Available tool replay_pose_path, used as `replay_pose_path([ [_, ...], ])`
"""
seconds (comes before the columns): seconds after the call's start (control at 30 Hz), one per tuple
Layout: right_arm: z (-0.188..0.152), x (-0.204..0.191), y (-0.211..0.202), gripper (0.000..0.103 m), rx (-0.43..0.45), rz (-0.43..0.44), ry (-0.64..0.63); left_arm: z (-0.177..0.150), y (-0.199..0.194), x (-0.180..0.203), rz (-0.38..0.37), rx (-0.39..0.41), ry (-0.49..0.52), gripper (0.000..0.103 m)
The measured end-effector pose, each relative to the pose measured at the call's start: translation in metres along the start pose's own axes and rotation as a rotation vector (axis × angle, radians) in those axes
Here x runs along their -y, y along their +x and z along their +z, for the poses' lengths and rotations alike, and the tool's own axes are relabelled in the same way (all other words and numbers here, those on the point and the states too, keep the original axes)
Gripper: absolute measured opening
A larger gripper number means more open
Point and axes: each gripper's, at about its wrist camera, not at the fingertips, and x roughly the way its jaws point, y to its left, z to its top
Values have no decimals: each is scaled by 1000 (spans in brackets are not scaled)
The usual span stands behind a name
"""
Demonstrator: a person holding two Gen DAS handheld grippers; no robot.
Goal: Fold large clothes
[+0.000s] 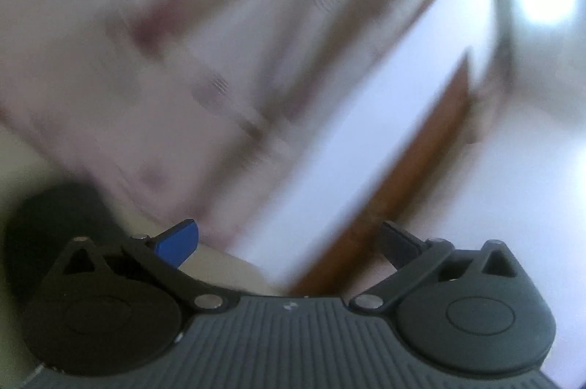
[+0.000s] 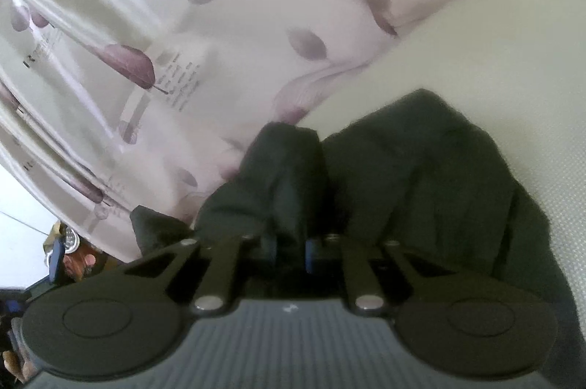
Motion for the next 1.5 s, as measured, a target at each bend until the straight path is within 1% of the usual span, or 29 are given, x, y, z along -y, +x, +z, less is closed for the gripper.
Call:
replay_pose_path([
  [0.03, 1, -1, -1, 12, 6, 3, -8, 2, -8, -7, 90, 1, 39, 102],
  [0.07, 1, -3, -2, 12, 10, 7, -13, 2, -11, -18, 152, -19, 46, 101],
  [0.13, 1, -5, -4, 12, 14, 16, -24, -6, -8, -47, 218, -108, -6, 100],
  [0.2, 1, -7, -4, 12, 20, 36, -21, -20, 5, -67, 278, -176, -21, 97],
  [0.23, 2, -6, -5, 12, 20, 47, -20, -25, 13, -74, 281, -193, -32, 97],
  [0.3, 5, -8, -5, 12, 4, 70, -23, -37, 24, -92, 262, -205, -102, 97],
  [0.37, 8, -11, -6, 13, -3, 65, -41, -50, 40, -106, 190, -227, -200, 97],
  [0.4, 9, -14, -8, 15, -10, 64, -58, -57, 46, -106, 162, -234, -219, 98],
  [0.47, 15, -27, -15, 17, 8, 19, -105, -71, 51, -94, 132, -214, -189, 101],
  [0.6, 28, -79, -31, 24, 80, -35, -287, -99, 57, -59, 117, -196, 2, 102],
  [0.67, 30, -112, -28, 37, 96, -113, -418, -112, 58, -54, 113, -187, 31, 102],
  [0.7, 31, -124, -26, 57, 99, -143, -459, -116, 60, -56, 107, -180, 26, 102],
  [0.73, 34, -131, -19, 79, 68, -157, -467, -118, 60, -58, 104, -171, 17, 102],
  [0.77, 38, -130, -12, 82, 30, -167, -456, -118, 58, -60, 106, -161, 5, 102],
  [0.8, 39, -128, -9, 80, 23, -195, -450, -116, 52, -64, 104, -149, -11, 102],
  [0.83, 36, -129, -11, 82, 54, -233, -469, -116, 48, -66, 98, -139, -28, 102],
  [0.87, 34, -131, -16, 82, 84, -214, -496, -116, 45, -66, 95, -135, -39, 102],
  [0.9, 31, -136, -20, 82, 82, -157, -508, -116, 44, -68, 98, -131, -45, 102],
  [0.93, 30, -141, -18, 82, 51, -109, -514, -116, 43, -66, 99, -127, -46, 102],
  [1.0, 25, -157, -1, 82, -45, -74, -564, -119, 39, -64, 97, -118, -42, 102],
  [1.13, 16, -178, 63, 82, -282, -70, -621, -119, 30, -60, 108, -98, -51, 102],
  [1.17, 12, -181, 77, 82, -318, -78, -626, -119, 29, -58, 111, -95, -46, 102],
  [1.2, 7, -183, 91, 80, -365, -79, -643, -119, 28, -57, 113, -92, -42, 102],
  [1.23, -1, -186, 104, 68, -411, -76, -677, -120, 26, -57, 115, -89, -42, 102],
  [1.27, -7, -190, 110, 51, -430, -84, -716, -121, 25, -57, 119, -88, -45, 102],
  [1.3, -17, -193, 117, 21, -443, -117, -768, -121, 23, -57, 125, -93, -52, 102],
  [1.37, -36, -201, 120, 13, -443, -138, -891, -119, 15, -60, 130, -95, -73, 103],
  [1.43, -50, -214, 109, 8, -417, -126, -1001, -113, 0, -64, 134, -89, -98, 103],
  [1.5, -44, -218, 92, 7, -364, -89, -954, -104, -14, -66, 148, -80, -103, 103],
])
